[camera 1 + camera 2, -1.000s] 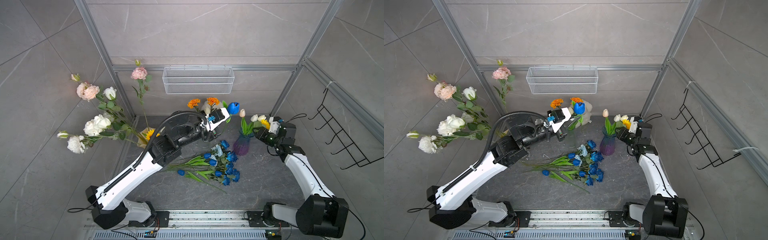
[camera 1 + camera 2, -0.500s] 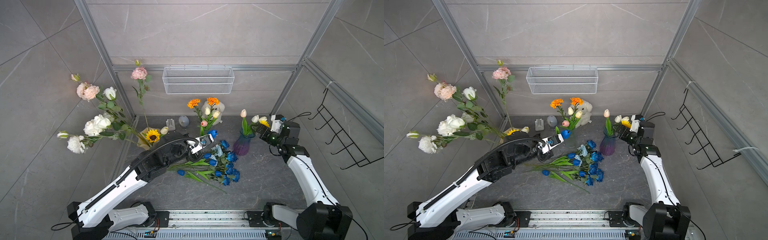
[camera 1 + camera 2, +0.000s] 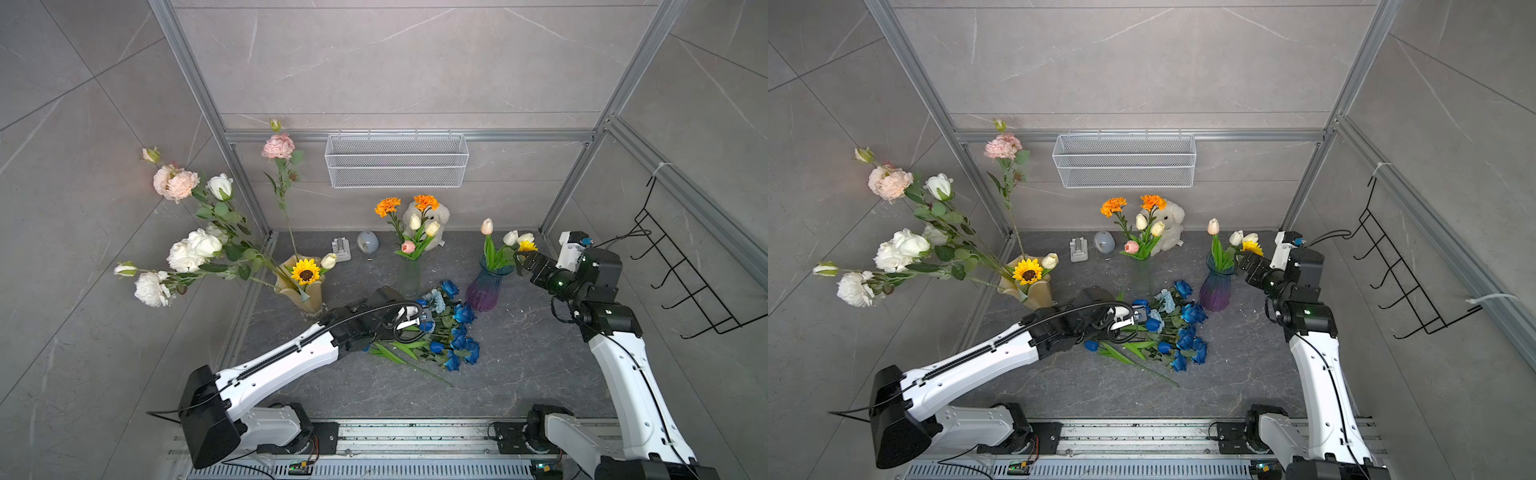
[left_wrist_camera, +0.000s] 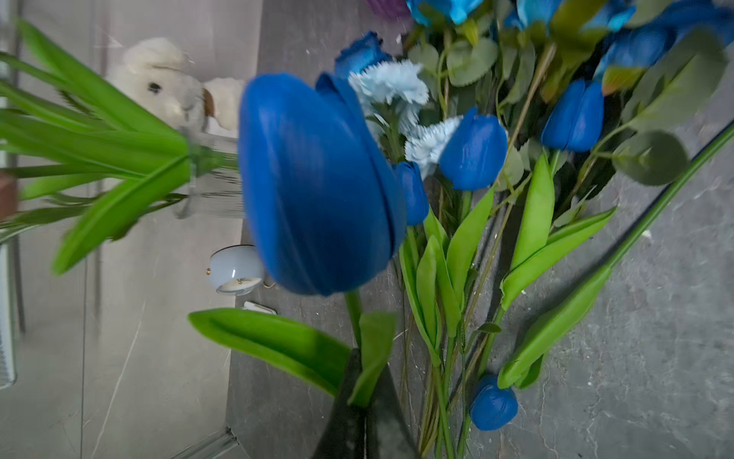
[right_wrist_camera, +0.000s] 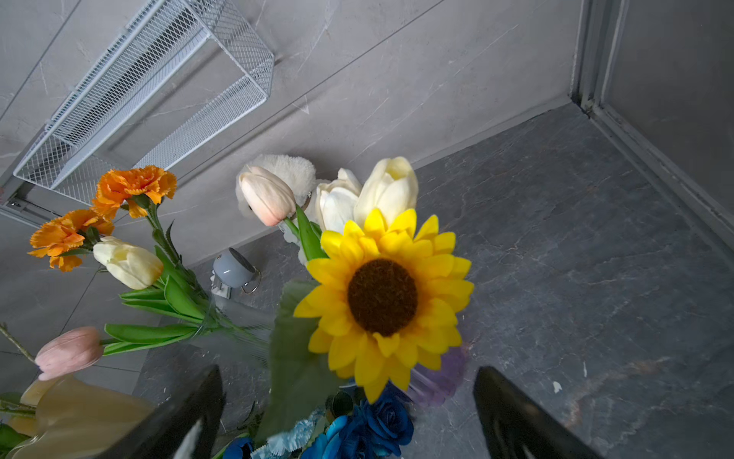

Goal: Pick out blue flowers from the vase
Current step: Place the flower at the center of the board, then move the vase to the center of the board.

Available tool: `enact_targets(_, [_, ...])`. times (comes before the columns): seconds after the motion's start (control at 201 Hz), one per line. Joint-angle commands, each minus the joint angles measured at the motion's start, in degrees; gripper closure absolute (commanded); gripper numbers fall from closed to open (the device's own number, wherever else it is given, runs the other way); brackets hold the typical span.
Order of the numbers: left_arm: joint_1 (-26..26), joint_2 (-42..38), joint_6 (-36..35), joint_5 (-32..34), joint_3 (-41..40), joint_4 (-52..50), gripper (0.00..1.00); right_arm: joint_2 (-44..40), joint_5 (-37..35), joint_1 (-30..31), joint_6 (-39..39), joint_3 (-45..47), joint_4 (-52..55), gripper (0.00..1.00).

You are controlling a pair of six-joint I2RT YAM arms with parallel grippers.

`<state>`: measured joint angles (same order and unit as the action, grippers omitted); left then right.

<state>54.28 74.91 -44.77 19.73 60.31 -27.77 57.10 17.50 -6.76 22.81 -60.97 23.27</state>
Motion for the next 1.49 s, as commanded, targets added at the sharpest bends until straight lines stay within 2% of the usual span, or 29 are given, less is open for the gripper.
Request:
enact_targets(0.0, [-0.13,2.04,-3.99,2.9,-0.82,6.71,1.0,-3.09,-2.03,0.11,-0.92,0.06,3.7,0.0])
enact_targets(0.279, [-0.32,10.55,-6.05,3.04,-0.5,11.27,1.0,-7.94,-1.85,0.12,-1.62,0.24,8.44,0.01])
enact_targets(0.543, [-0.64,15.37,-6.29,4.15,-0.64,15.41,1.0,-10.75,-1.24,0.1,-2.33,-0.14,12.45,0.0])
enact_targets(0.597, [-0.73,15.93,-6.38,4.19,-0.33,15.62,0.82,-11.04,-1.32,0.12,-3.29,-0.98,14.34,0.0])
enact_targets(0.627, [-0.75,16.12,-6.51,4.25,-0.29,15.97,0.76,-11.18,-1.45,0.11,-3.77,-1.44,15.51,0.0])
enact_targets(0.876, [-1.38,14.8,-5.94,3.78,0.24,16.35,0.53,-12.77,-1.94,0.09,-4.51,-2.04,19.07,0.0])
enact_targets(0.946, [-1.37,13.55,-5.33,3.57,0.15,16.21,0.49,-12.77,-1.84,0.11,-4.69,-2.6,19.61,0.01])
enact_targets(1.075, [-1.47,10.05,-3.4,2.67,0.15,15.78,0.33,-12.3,-1.97,0.13,-5.02,-4.68,20.74,0.0])
enact_targets(1.309, [-2.3,3.73,3.95,-0.41,2.92,9.75,0.3,-11.49,-1.63,0.12,-5.41,-7.47,22.25,0.01])
enact_targets(1.488, [-2.6,-4.47,11.35,-1.43,0.51,9.82,0.24,-11.49,-2.26,0.14,-6.12,-7.33,23.2,0.01])
